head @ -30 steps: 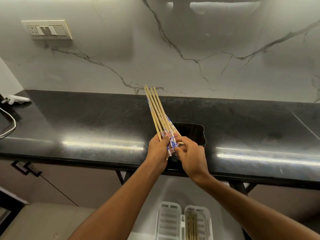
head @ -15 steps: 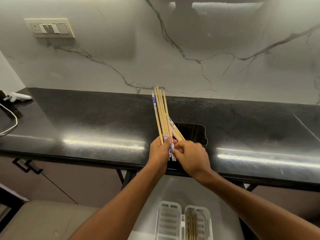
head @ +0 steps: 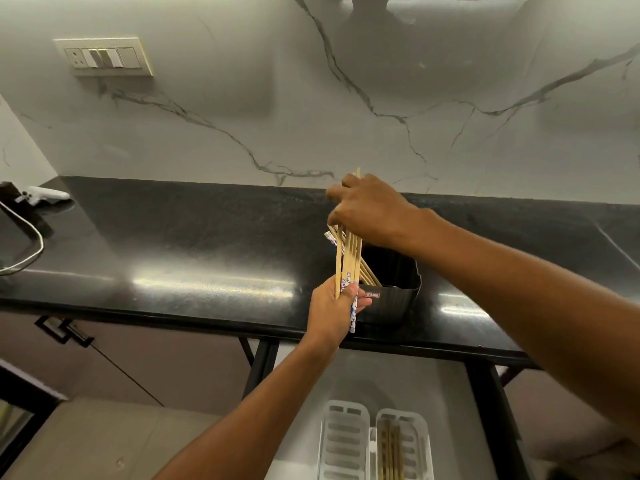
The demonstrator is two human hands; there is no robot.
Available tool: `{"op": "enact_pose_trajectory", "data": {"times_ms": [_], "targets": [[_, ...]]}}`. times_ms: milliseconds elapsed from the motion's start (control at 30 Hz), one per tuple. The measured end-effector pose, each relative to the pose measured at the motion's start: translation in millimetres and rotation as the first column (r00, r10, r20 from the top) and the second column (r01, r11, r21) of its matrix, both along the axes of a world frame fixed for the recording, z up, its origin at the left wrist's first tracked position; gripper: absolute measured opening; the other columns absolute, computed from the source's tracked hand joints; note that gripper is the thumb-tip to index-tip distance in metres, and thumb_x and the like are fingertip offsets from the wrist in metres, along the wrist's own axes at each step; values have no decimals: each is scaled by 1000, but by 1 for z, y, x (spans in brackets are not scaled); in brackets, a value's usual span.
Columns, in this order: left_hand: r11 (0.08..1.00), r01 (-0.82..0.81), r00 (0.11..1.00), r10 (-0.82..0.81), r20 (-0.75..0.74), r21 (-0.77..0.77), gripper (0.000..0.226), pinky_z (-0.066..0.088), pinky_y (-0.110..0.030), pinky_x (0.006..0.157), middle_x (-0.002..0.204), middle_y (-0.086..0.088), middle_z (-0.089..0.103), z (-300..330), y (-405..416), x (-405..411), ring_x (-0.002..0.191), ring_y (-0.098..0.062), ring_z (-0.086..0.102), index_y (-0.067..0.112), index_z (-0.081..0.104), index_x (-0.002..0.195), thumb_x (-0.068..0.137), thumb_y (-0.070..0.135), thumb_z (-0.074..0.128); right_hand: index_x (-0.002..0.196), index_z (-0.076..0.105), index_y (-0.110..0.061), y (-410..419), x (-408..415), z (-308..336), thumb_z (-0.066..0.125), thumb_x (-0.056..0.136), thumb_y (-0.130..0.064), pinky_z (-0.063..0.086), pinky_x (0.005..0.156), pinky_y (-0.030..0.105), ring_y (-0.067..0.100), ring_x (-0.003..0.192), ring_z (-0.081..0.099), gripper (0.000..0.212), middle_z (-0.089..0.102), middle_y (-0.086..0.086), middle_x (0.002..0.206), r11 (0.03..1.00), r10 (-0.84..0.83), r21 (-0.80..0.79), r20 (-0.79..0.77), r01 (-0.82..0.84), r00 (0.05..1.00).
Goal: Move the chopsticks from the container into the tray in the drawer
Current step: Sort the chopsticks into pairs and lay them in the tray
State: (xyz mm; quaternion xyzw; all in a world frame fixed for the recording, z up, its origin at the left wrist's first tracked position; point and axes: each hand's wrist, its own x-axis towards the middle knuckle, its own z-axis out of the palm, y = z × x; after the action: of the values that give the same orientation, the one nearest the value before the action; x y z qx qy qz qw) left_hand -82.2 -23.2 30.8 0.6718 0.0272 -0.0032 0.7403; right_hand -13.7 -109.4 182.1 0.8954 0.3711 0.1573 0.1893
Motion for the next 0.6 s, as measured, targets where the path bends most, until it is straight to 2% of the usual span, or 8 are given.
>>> {"op": "enact_pose_trajectory", "data": {"times_ms": [100,200,267,367,467,533,600], "targets": [[999,15,1000,-16,4,36,20,56,-17,70,90,-2,70,-3,5,0,81,-10,73,15,60,114,100,17,47,117,66,-22,1,3,5,62,88,-28,38,77,34,23,107,49,29,59,4,120,988,41,-151,14,-39,999],[998,24,1000,-24,14,57,14,56,-19,72,92,-3,70,-5,9,0,82,-10,73,22,60,105,99,19,48,112,67,-19,2,3,9,63,88,-25,35,69,31,20,97,51,25,62,4,109,980,108,-171,46,-98,993],[997,28,1000,-28,0,66,18,57,-20,75,98,-5,70,-6,11,1,83,-10,73,15,60,113,99,19,48,112,66,-15,1,5,14,61,89,-24,40,71,31,21,98,52,25,63,6,108,984,124,-135,60,-115,990],[1000,15,999,-14,-48,11,19,57,-19,73,95,-7,70,-8,15,1,81,-10,73,11,59,115,99,15,49,109,67,-8,-10,10,27,61,89,-19,45,73,33,25,98,55,23,64,12,102,993,114,-1,137,-115,984],[994,-18,996,8,-92,-109,21,58,-19,72,91,-10,69,-8,20,0,80,-14,73,7,59,116,98,11,50,107,68,-7,-29,13,30,60,89,-15,39,67,30,26,92,55,21,64,13,95,981,23,185,178,-57,984],[985,-33,994,14,-113,-168,19,59,-23,76,95,-12,70,-7,22,1,86,-17,73,11,59,114,98,12,50,103,67,-8,-41,9,19,57,92,-13,37,65,29,23,85,54,16,65,12,90,928,-72,371,103,29,992],[972,-37,992,7,-126,-233,15,59,-26,79,98,-12,71,-3,21,3,90,-18,73,19,59,108,97,13,51,101,65,-8,-48,2,1,56,93,-13,40,65,25,20,75,58,14,67,11,87,812,-149,554,-107,183,983]]}}
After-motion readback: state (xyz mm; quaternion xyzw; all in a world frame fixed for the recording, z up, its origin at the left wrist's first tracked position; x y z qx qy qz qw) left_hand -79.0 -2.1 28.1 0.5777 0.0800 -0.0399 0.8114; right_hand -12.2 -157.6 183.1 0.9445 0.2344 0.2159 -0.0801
